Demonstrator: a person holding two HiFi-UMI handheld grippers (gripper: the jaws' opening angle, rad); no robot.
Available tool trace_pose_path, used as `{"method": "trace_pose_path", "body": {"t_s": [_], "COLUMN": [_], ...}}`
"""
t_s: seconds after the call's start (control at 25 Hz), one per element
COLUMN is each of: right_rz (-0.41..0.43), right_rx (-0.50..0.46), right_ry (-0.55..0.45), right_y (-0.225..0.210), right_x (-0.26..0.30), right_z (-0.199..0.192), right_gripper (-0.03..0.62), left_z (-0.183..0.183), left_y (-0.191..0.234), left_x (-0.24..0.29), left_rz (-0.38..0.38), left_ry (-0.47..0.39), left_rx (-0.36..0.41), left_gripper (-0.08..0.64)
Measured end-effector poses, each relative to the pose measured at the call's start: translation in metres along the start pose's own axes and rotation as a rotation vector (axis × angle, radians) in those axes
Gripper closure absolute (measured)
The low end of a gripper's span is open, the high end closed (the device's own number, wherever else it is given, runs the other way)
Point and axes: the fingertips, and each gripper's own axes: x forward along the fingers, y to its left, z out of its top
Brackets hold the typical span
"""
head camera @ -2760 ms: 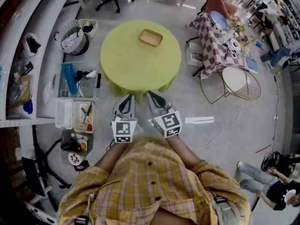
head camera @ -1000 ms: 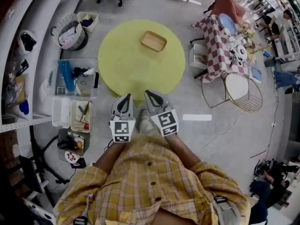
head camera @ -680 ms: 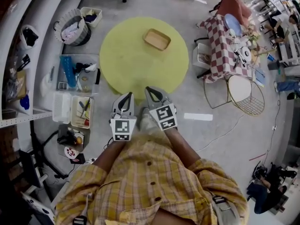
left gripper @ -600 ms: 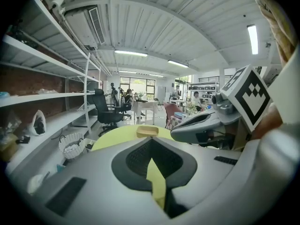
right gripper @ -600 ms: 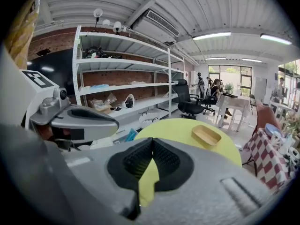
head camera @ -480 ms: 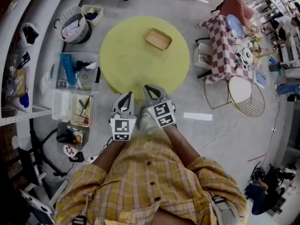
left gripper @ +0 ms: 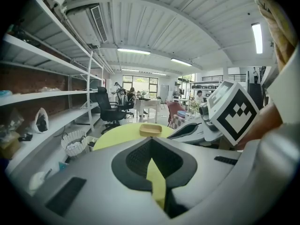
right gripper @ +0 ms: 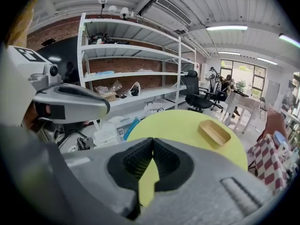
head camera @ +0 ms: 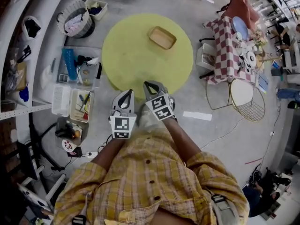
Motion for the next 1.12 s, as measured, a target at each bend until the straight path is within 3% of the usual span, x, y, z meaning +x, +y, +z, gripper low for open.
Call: {"method": "trace_pose_path", "body": {"t_s": [0.56,0.64,1.12], "right_rz": [0.046,0.064,0.126], "right_rx": [-0.070,-0.072,-0.176], "right_ry": [0.109,0.129,0.235], "right_y": [-0.002,-0.001,0.006], "right_x": [0.037,0.042,0.076], "right_z": [-0.027,-0.031,-0.052], "right_gripper": [0.592,0.537,0.531], "left_z": [-0.007,-0.007,-0.015], "left_y": [0.006,0.008,0.015], "left_x": [0.007,0.008,0.010], "left_rz": [0.013,0.013,0.013], "left_ry": [0.019,0.022,0.039], "left_rx": [-0.015,-0.015,-0.027], "left_gripper": [0.557,0.557,0.557]}}
